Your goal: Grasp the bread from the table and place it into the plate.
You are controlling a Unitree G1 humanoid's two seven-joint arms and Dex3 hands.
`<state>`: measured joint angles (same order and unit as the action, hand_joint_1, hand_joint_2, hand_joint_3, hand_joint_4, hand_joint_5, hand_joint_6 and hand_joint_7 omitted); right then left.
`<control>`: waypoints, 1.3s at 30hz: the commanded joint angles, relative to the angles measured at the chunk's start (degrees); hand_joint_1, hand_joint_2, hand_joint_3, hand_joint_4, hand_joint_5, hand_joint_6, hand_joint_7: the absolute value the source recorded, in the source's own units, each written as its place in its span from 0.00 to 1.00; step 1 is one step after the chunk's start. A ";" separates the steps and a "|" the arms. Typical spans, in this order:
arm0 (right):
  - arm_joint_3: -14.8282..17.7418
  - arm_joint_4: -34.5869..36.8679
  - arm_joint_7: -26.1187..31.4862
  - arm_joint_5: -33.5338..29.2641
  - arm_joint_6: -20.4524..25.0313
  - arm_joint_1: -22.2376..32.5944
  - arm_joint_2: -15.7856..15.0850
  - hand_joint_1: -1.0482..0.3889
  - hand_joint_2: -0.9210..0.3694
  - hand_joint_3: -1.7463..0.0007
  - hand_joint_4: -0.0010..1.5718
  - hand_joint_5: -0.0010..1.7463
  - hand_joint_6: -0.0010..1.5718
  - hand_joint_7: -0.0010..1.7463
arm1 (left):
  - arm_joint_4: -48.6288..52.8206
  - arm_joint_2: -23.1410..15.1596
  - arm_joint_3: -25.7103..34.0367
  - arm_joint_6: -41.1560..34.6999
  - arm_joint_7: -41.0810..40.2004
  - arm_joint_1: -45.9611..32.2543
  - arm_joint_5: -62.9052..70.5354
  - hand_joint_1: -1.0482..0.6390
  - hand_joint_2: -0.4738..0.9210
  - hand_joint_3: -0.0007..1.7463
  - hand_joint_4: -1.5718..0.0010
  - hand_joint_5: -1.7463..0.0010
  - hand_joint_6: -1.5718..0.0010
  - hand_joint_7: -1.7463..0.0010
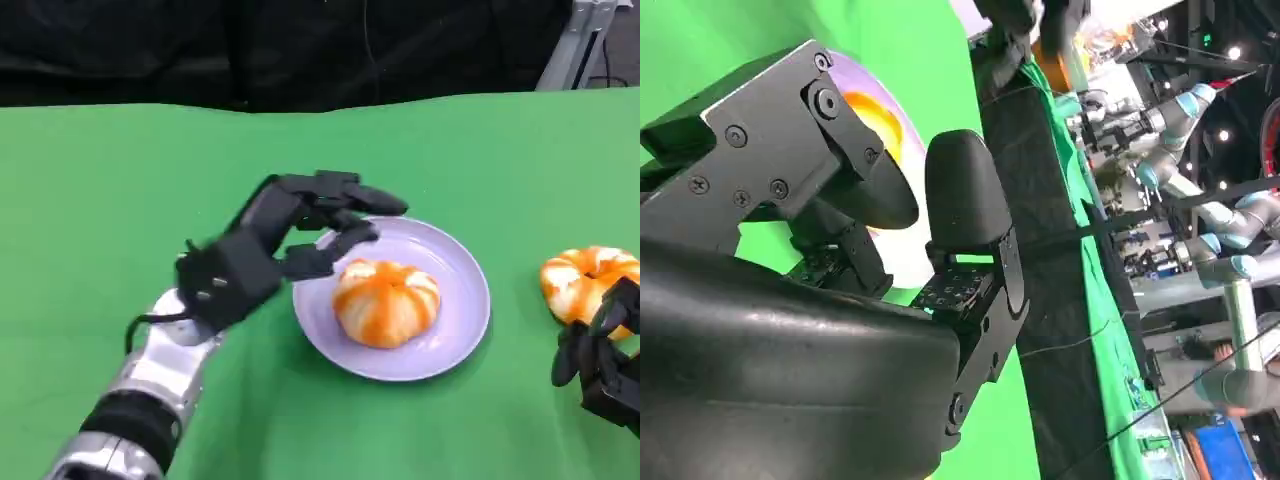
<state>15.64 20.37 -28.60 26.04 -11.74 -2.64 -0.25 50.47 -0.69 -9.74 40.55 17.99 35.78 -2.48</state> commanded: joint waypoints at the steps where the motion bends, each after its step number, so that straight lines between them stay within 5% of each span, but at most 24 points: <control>1: 0.66 -0.53 0.06 0.63 -0.37 0.06 -0.62 0.70 0.41 0.12 0.60 1.00 0.49 0.99 | -11.34 -2.02 4.58 -10.33 12.63 -8.82 -12.50 0.59 0.70 0.74 0.41 0.12 0.40 0.26; 10: 0.66 0.04 -0.11 0.67 -0.16 -0.61 -0.83 0.70 0.40 0.12 0.59 1.00 0.49 0.99 | -32.45 -6.85 11.99 -39.77 23.56 -26.83 -30.84 0.56 0.70 0.76 0.41 0.00 0.45 0.09; 15: 1.00 1.25 -0.43 0.74 -0.10 -1.55 -1.36 0.70 0.39 0.13 0.59 1.00 0.49 0.99 | -33.01 -9.52 15.50 -52.47 28.46 -30.34 -36.56 0.55 0.70 0.76 0.46 0.00 0.51 0.06; 17: 1.13 1.75 -0.52 0.71 -0.44 -1.85 -1.42 0.69 0.40 0.14 0.59 1.00 0.49 0.98 | -30.29 -11.14 16.77 -55.37 32.47 -30.45 -37.63 0.54 0.75 0.68 0.48 0.00 0.50 0.09; 30: 1.38 0.65 -0.66 0.86 -0.34 -0.99 -0.95 0.69 0.39 0.14 0.59 1.00 0.50 0.97 | -9.59 -13.01 23.18 -57.65 49.73 -25.86 -36.76 0.51 0.82 0.51 0.48 0.00 0.47 0.13; 39: 1.33 0.17 -0.70 0.91 0.21 -0.62 -1.11 0.69 0.38 0.15 0.59 1.00 0.50 0.98 | -4.11 -12.48 25.40 -58.25 52.39 -22.58 -35.55 0.50 0.81 0.47 0.47 0.00 0.40 0.25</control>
<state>16.48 21.22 -29.36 26.30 -11.64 -3.66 -0.63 45.62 -12.55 14.94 -17.12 69.63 12.63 -38.72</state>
